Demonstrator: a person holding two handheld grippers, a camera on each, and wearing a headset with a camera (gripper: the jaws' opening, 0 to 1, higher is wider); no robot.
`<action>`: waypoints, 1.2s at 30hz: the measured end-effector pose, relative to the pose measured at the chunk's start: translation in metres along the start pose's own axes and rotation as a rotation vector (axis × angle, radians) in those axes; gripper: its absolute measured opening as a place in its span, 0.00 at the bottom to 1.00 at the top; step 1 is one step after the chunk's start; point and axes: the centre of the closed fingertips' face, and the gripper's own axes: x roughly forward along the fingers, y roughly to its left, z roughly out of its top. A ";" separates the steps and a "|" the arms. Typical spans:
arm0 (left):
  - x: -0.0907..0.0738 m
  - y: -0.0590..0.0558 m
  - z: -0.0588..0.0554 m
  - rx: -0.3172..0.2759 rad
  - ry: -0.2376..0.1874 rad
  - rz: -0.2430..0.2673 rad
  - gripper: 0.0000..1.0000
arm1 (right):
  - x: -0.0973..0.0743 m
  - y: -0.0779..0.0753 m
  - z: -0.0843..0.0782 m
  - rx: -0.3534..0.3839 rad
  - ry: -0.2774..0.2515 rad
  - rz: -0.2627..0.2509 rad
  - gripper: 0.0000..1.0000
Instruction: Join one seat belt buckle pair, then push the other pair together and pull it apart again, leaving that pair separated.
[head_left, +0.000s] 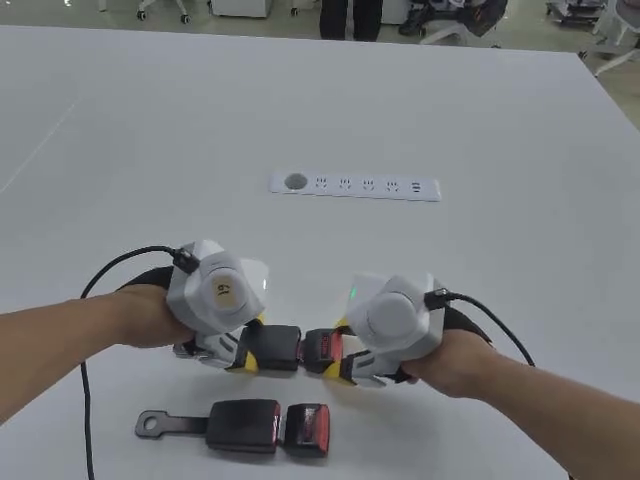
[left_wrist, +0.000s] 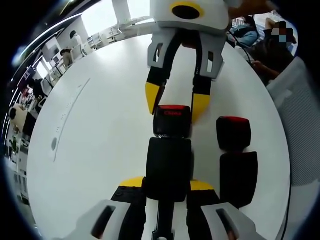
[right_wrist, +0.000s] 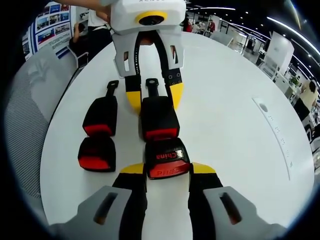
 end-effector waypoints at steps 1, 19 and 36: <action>0.000 0.000 0.000 -0.003 -0.001 0.000 0.30 | 0.000 0.000 0.000 0.000 0.000 0.000 0.29; 0.002 0.001 -0.004 0.009 0.005 -0.010 0.31 | -0.009 -0.003 -0.012 -0.016 0.007 -0.007 0.30; 0.001 0.001 -0.004 0.002 0.007 0.004 0.32 | -0.012 -0.005 -0.020 -0.025 0.015 -0.008 0.30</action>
